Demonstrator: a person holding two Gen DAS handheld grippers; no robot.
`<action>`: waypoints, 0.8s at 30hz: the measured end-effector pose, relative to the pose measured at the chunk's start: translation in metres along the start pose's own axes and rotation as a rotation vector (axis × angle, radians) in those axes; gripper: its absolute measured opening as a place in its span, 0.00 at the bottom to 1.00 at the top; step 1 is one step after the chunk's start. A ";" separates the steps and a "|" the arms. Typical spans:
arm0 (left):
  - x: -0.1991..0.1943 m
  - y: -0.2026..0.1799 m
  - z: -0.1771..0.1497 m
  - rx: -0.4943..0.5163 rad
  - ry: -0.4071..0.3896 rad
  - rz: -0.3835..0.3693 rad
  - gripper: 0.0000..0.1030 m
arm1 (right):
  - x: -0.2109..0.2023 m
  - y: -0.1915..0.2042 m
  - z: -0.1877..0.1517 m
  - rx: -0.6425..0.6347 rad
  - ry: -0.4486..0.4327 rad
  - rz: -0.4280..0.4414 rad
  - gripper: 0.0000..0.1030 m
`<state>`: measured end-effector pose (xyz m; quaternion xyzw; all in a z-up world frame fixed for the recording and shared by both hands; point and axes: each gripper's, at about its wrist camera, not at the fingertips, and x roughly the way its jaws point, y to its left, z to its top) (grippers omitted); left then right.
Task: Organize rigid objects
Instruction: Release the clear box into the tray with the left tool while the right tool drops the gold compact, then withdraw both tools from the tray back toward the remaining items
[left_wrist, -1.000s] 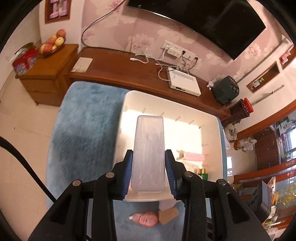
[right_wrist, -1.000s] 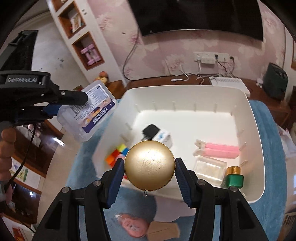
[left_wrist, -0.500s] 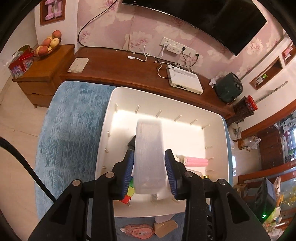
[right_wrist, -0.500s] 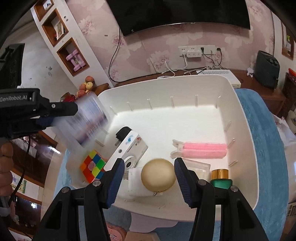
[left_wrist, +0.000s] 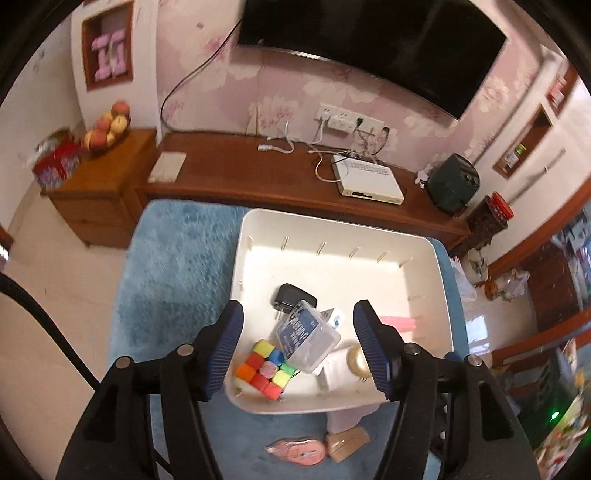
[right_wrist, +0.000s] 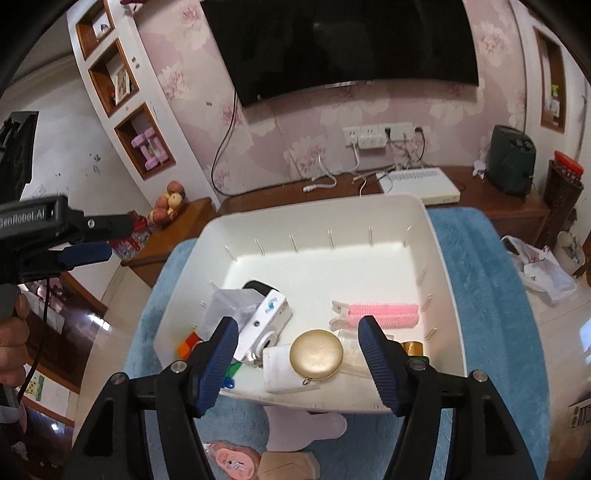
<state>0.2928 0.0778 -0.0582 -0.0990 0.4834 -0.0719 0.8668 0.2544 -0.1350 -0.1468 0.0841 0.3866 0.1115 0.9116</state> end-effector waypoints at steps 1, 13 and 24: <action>-0.008 0.000 -0.003 0.022 -0.014 0.003 0.64 | -0.005 0.002 0.000 0.000 -0.012 -0.003 0.70; -0.072 0.003 -0.046 0.200 -0.119 0.063 0.64 | -0.070 0.035 -0.024 -0.033 -0.139 -0.066 0.78; -0.084 0.017 -0.083 0.139 -0.069 0.055 0.68 | -0.101 0.058 -0.065 -0.120 -0.161 -0.153 0.78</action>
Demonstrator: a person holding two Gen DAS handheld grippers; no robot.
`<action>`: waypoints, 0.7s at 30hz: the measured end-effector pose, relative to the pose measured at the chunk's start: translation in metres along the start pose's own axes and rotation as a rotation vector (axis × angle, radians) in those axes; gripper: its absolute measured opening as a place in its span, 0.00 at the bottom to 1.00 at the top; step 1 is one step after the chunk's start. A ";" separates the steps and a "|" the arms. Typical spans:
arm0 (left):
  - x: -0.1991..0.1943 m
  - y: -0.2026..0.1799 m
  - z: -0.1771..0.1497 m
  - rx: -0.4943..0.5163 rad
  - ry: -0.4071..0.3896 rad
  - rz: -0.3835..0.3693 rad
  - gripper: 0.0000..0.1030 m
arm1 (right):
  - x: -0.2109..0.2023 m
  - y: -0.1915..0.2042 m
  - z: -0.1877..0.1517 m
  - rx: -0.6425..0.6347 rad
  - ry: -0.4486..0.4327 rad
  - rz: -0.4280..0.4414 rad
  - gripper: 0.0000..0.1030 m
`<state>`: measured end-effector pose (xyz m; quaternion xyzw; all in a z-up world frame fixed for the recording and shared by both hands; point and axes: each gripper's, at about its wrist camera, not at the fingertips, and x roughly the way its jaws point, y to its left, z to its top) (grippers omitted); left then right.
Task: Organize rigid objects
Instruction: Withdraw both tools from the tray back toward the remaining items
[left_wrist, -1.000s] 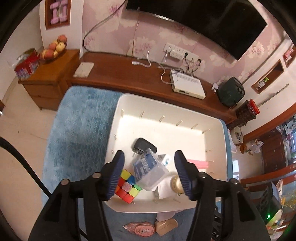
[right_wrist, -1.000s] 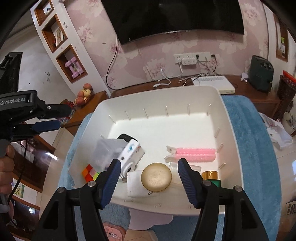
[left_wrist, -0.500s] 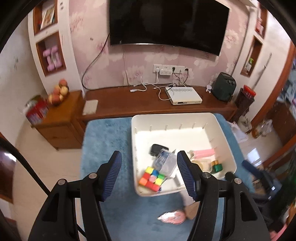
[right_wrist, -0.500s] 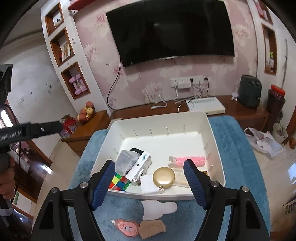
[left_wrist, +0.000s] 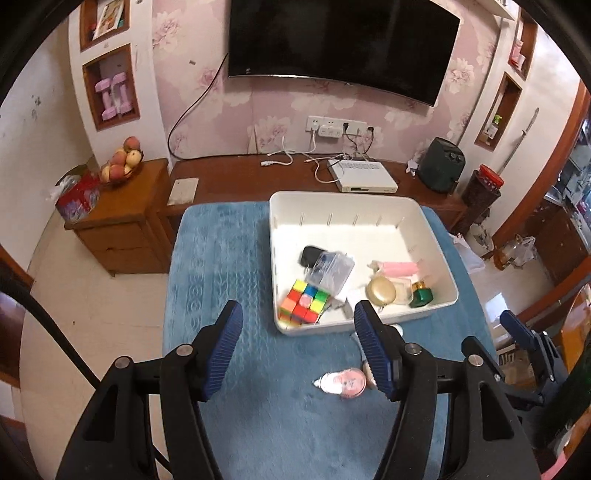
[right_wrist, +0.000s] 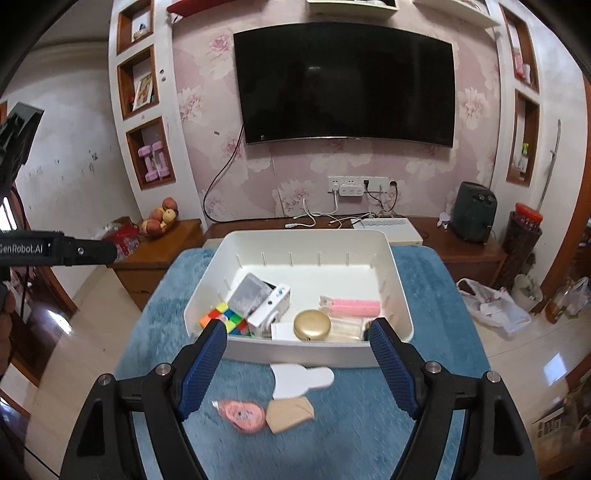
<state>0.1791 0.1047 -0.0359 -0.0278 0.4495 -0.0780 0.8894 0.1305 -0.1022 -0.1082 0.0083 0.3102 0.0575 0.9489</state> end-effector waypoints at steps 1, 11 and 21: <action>0.000 -0.001 -0.004 0.001 0.001 0.006 0.70 | -0.002 0.002 -0.004 -0.008 0.005 -0.006 0.78; 0.008 0.003 -0.037 -0.021 0.064 0.082 0.74 | -0.014 0.021 -0.033 -0.077 0.037 -0.022 0.78; 0.022 -0.003 -0.060 0.024 0.102 0.039 0.76 | 0.004 0.029 -0.053 -0.134 0.125 -0.007 0.78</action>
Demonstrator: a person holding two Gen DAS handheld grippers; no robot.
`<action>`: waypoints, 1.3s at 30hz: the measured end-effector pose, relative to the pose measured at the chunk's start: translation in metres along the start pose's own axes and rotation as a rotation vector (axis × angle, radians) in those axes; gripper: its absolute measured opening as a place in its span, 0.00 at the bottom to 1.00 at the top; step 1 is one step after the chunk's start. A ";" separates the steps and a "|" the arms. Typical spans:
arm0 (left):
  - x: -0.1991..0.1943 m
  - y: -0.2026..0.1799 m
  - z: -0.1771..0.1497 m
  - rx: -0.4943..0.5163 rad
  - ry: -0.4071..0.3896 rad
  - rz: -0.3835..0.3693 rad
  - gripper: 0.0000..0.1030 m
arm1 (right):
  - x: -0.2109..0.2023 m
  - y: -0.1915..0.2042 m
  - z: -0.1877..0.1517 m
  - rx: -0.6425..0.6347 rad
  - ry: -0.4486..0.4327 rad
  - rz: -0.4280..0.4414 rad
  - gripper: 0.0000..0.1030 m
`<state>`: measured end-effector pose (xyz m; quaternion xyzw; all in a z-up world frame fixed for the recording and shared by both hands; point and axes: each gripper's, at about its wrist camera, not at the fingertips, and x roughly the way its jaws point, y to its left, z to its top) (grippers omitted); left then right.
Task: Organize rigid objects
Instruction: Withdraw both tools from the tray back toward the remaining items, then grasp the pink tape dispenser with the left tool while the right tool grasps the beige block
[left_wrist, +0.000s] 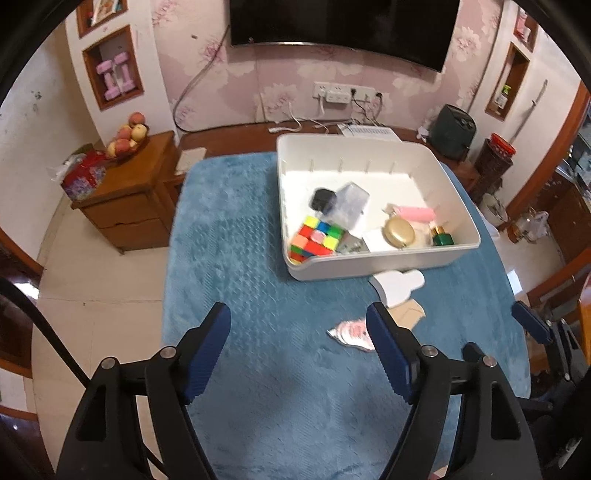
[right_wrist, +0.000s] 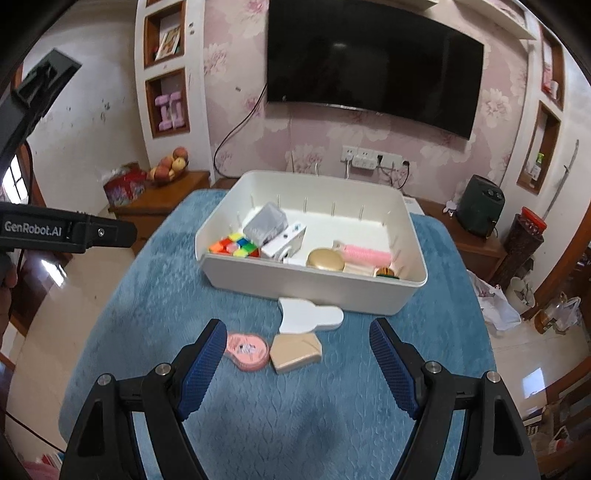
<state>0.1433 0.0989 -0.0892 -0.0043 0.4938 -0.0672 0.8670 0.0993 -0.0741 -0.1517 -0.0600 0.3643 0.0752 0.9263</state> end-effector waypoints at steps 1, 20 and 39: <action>0.004 -0.001 -0.002 0.002 0.014 -0.011 0.76 | 0.004 0.000 -0.003 -0.010 0.014 0.003 0.78; 0.089 -0.043 -0.014 0.317 0.282 -0.083 0.76 | 0.087 -0.018 -0.024 -0.134 0.219 0.146 0.78; 0.155 -0.069 -0.036 0.698 0.367 -0.168 0.76 | 0.153 -0.030 -0.031 -0.107 0.300 0.289 0.78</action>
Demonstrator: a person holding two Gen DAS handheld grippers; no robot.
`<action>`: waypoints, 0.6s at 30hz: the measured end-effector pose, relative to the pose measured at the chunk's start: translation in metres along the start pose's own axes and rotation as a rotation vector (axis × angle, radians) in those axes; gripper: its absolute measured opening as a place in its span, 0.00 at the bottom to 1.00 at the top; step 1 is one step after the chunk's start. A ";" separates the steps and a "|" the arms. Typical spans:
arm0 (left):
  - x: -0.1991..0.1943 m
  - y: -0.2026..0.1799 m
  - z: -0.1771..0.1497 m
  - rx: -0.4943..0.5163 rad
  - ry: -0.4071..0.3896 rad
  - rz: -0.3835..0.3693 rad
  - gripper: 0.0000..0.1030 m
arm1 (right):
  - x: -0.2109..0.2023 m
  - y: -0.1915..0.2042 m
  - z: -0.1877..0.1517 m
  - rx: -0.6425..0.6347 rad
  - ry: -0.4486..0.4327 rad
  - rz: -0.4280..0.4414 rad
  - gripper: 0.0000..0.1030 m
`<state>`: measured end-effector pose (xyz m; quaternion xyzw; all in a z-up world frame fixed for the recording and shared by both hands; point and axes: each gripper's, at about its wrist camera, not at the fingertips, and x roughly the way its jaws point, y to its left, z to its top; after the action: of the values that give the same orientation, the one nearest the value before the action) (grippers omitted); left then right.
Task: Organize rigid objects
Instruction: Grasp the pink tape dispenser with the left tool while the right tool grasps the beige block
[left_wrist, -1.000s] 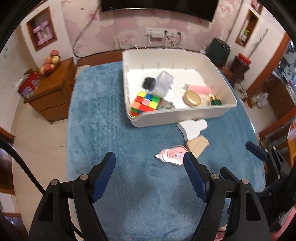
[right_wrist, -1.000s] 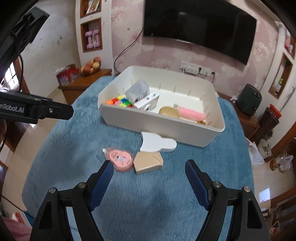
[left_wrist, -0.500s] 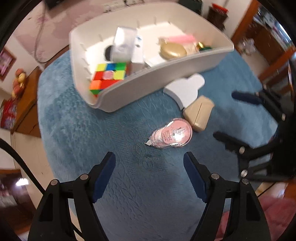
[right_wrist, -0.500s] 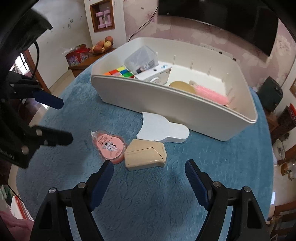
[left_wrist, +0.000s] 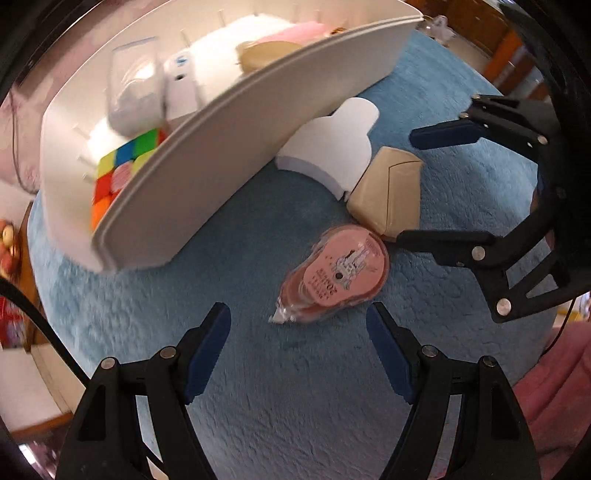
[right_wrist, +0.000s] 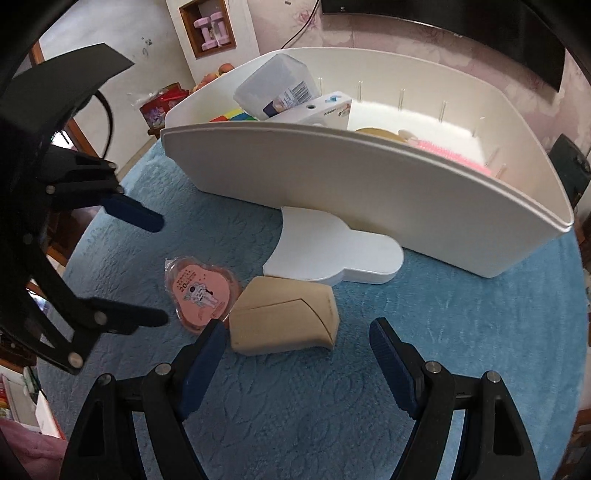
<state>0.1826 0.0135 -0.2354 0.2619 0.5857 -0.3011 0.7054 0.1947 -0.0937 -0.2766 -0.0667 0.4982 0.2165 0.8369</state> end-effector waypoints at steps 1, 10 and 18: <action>0.001 0.000 0.000 0.006 -0.001 -0.003 0.76 | 0.002 0.000 0.000 -0.001 0.003 0.003 0.78; 0.011 -0.015 0.004 0.093 -0.027 -0.047 0.76 | 0.014 -0.003 0.006 0.002 -0.003 0.036 0.78; 0.021 -0.019 0.007 0.111 -0.002 -0.049 0.80 | 0.015 -0.004 0.008 0.005 -0.015 0.052 0.78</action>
<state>0.1764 -0.0068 -0.2553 0.2860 0.5737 -0.3507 0.6827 0.2090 -0.0905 -0.2860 -0.0499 0.4940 0.2374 0.8349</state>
